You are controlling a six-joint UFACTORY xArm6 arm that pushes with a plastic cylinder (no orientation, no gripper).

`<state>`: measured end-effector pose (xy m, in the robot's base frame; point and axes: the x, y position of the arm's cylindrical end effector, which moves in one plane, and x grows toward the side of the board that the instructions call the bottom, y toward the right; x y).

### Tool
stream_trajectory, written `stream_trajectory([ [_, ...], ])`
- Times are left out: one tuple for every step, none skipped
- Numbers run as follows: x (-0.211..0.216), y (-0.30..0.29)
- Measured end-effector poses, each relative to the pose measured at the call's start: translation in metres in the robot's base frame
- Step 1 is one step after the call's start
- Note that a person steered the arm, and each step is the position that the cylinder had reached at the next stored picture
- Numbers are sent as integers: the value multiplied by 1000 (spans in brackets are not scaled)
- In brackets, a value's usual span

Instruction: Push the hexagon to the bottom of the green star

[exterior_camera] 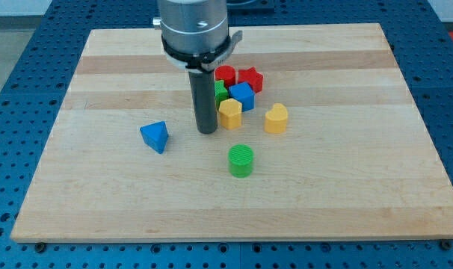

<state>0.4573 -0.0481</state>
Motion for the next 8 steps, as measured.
stream_trajectory([
  [8, 9],
  [8, 36],
  [7, 49],
  [7, 49],
  [5, 49],
  [-2, 48],
  [-4, 42],
  [-5, 42],
])
